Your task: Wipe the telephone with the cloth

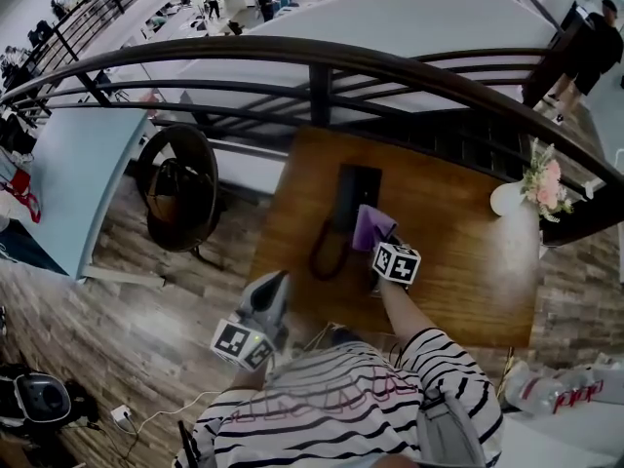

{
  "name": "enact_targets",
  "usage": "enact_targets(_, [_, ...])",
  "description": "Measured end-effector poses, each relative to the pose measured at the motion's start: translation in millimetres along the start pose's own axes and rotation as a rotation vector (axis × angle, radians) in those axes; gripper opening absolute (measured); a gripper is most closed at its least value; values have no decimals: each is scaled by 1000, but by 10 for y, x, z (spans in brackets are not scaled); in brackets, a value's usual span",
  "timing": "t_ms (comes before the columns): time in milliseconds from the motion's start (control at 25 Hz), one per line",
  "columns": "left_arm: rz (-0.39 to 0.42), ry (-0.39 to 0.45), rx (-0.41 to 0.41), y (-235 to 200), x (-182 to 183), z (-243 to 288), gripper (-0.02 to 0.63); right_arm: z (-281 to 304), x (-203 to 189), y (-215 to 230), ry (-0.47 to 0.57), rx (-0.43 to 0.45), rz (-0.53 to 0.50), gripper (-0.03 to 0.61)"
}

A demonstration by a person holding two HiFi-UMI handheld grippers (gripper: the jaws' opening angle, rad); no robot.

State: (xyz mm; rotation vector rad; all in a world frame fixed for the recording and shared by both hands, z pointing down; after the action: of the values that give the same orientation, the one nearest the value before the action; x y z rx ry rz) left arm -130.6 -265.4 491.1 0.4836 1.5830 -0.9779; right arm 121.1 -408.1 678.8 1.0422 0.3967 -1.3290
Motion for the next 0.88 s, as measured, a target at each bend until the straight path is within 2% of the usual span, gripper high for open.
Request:
enact_targets(200, [2, -9, -17, 38, -7, 8, 2, -134, 16, 168, 8, -39, 2, 34])
enact_targets(400, [7, -7, -29, 62, 8, -14, 2, -248, 31, 146, 31, -34, 20, 34])
enact_targets(880, [34, 2, -67, 137, 54, -243, 2, -1068, 225, -407, 205, 88, 9, 34])
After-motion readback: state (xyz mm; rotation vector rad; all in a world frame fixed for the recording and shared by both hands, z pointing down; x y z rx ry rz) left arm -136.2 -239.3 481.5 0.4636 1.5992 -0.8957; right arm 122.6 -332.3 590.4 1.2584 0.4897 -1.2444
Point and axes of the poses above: the fingertips, and each gripper's own axes: z forward along the fingers, y to its right, x out of its top, the point moved 4 cm from there along -z, backward along the fingers, and after that the axes turned 2 degrees about y, right-handed, at the moved point
